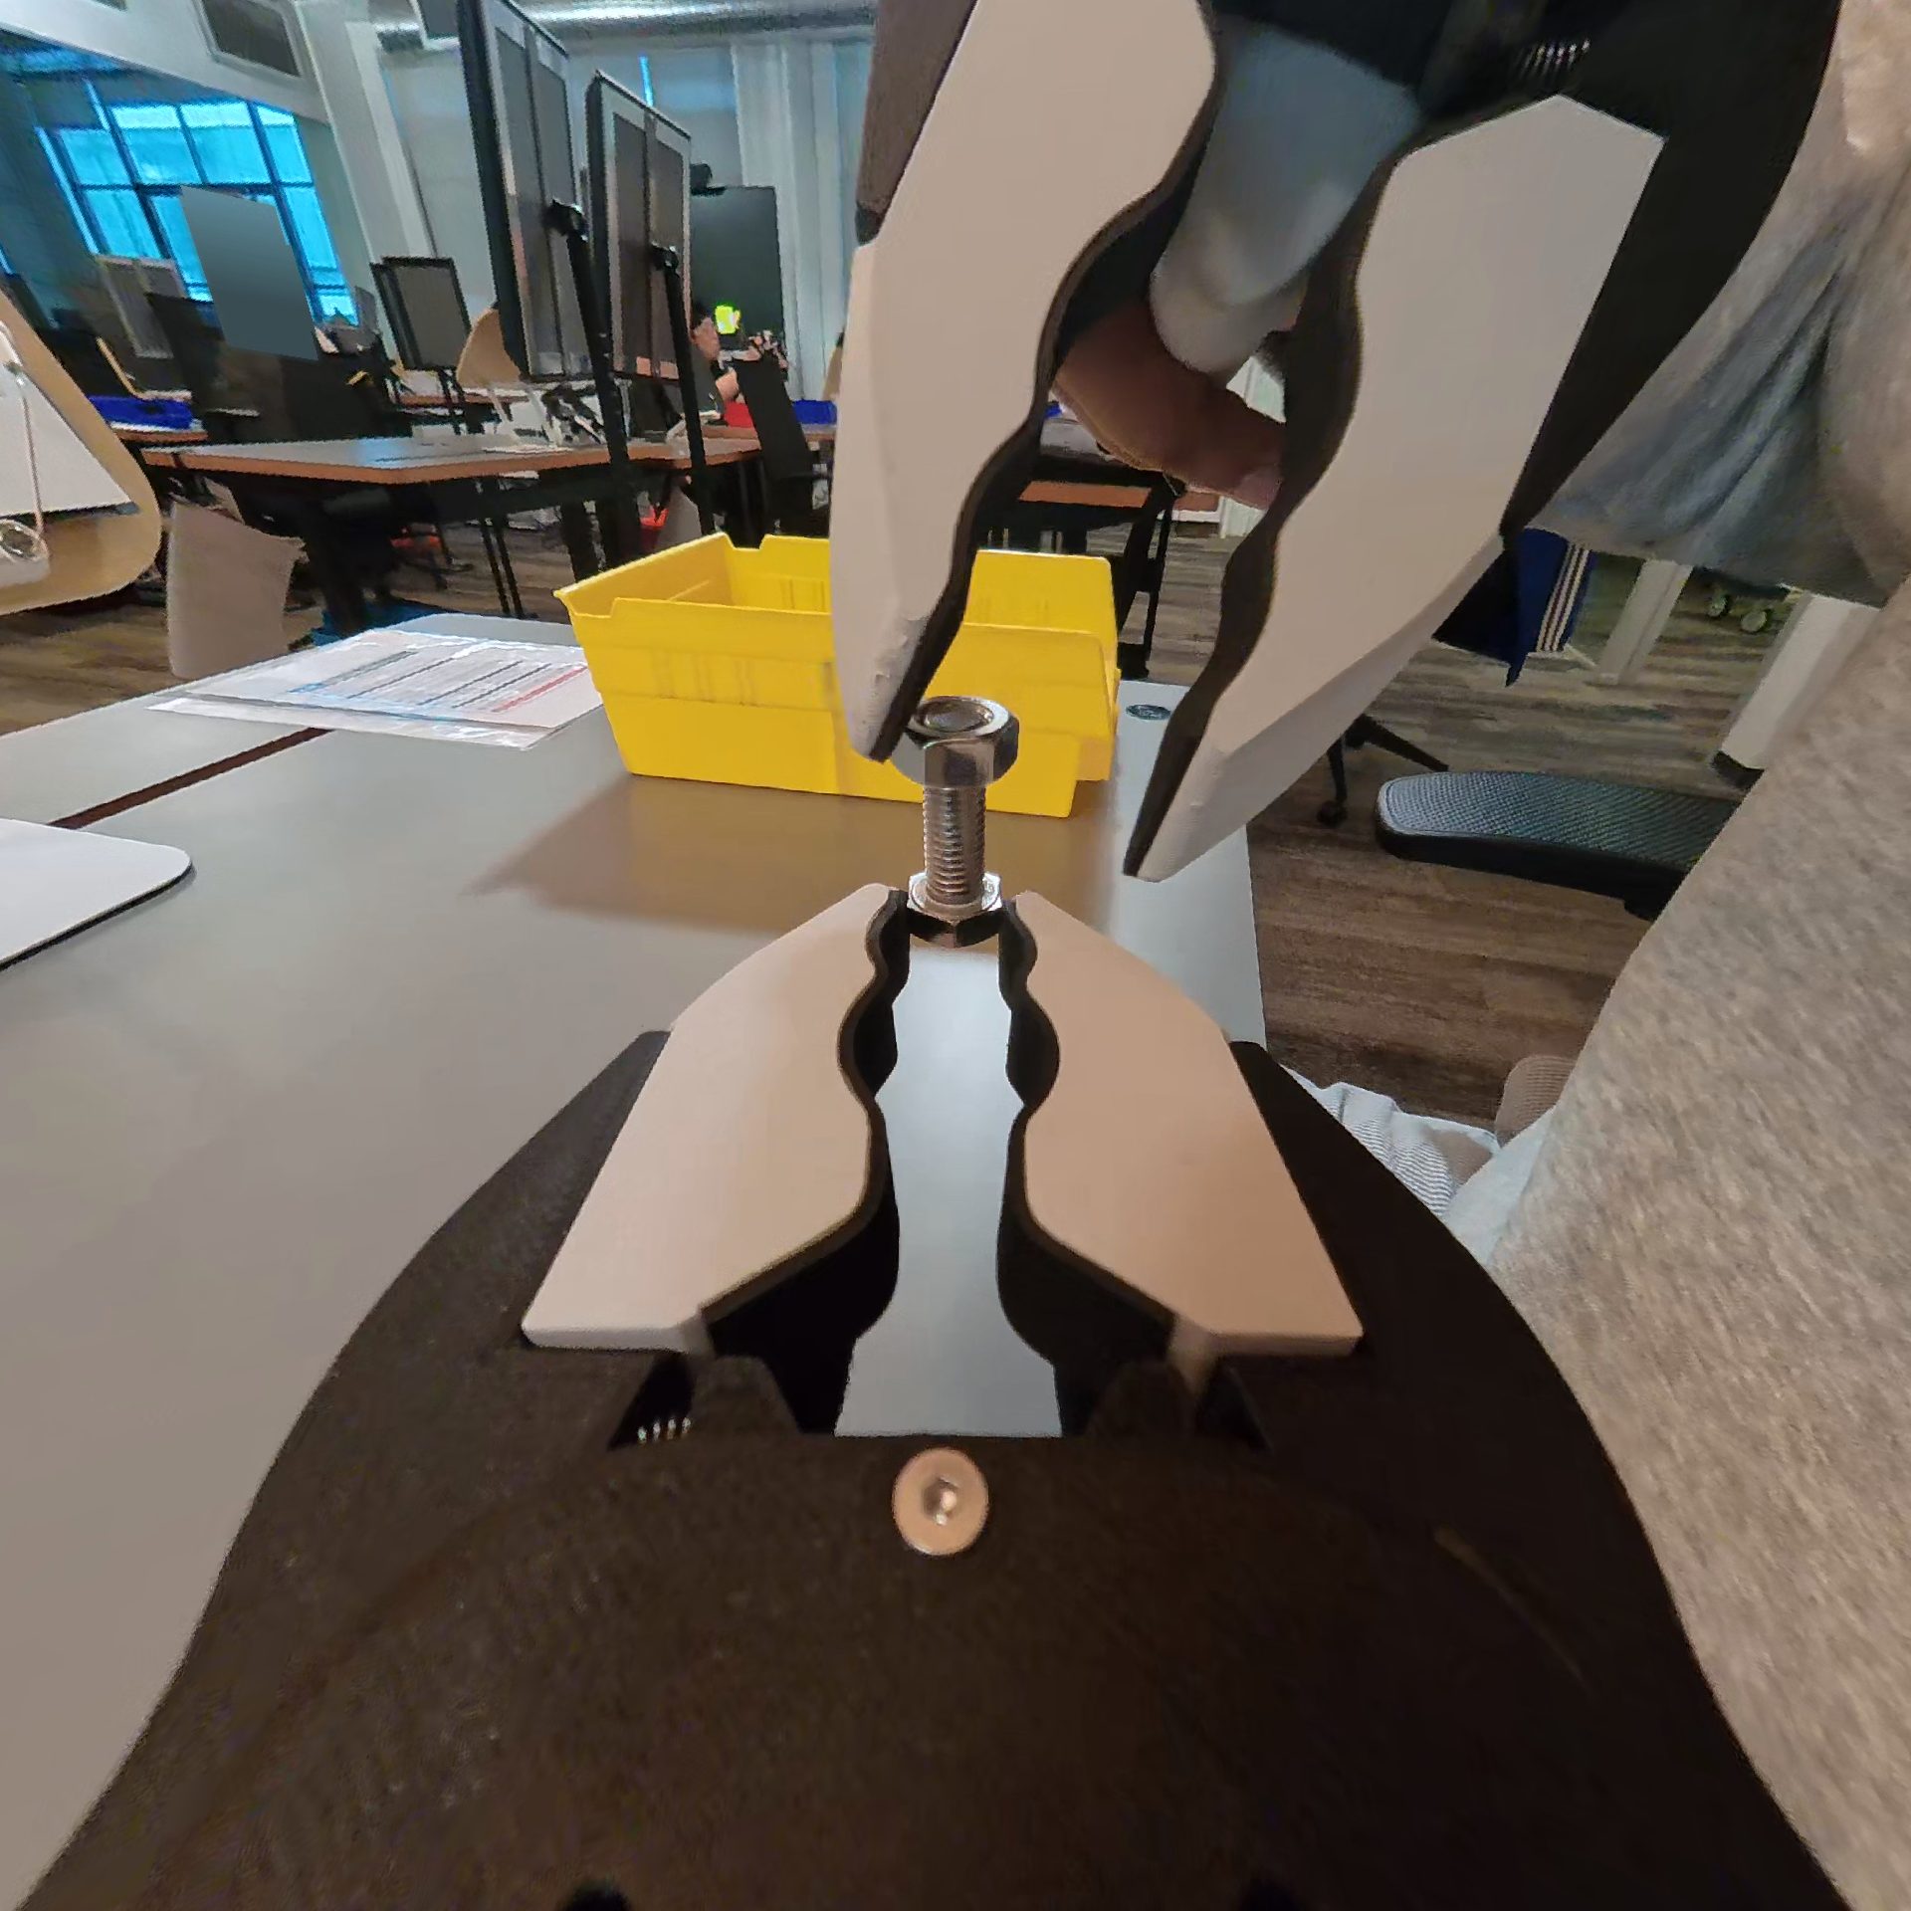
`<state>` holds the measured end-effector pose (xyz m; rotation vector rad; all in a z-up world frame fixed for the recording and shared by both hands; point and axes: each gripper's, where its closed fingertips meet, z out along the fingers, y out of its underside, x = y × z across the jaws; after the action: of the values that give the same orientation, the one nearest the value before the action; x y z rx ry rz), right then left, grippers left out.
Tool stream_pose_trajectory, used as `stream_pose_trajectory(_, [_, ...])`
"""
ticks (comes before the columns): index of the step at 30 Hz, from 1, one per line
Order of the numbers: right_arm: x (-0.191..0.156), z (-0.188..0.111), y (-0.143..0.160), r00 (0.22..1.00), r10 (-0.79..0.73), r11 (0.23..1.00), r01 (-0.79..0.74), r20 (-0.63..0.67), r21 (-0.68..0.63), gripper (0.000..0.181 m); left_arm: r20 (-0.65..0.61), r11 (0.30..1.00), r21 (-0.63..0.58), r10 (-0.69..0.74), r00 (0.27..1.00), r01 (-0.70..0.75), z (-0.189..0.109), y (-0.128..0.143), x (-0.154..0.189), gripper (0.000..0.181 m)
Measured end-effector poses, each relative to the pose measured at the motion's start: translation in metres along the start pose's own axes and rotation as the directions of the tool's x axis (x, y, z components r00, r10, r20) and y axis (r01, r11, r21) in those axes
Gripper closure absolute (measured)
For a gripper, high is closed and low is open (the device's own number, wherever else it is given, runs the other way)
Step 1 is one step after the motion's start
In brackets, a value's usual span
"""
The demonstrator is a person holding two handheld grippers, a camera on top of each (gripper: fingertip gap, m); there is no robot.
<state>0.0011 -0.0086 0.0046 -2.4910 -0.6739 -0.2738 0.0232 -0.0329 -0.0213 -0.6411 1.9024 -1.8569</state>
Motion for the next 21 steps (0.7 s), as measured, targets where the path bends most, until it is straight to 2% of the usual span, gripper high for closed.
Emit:
stream_pose_trajectory(5, [-0.006, -0.002, -0.001, 0.999, 0.018, 1.0, -0.019, 0.045, 0.022, 0.15, 0.001, 0.998, -0.021, -0.052, 0.999, 0.052, 0.0, 0.005, -0.005, 0.164])
stream_pose_trajectory(17, [0.001, -0.001, 0.027, 0.994, 0.09, 0.993, -0.085, 0.06, -0.084, 0.161, -0.007, 0.997, -0.031, -0.068, 0.998, 0.068, 0.001, 0.007, -0.005, 0.164])
stream_pose_trajectory(21, [0.003, 0.001, 0.03, 0.993, 0.101, 0.992, -0.096, 0.057, -0.08, 0.154, -0.024, 0.998, -0.049, -0.051, 0.998, 0.05, 0.003, 0.01, 0.001, 0.164])
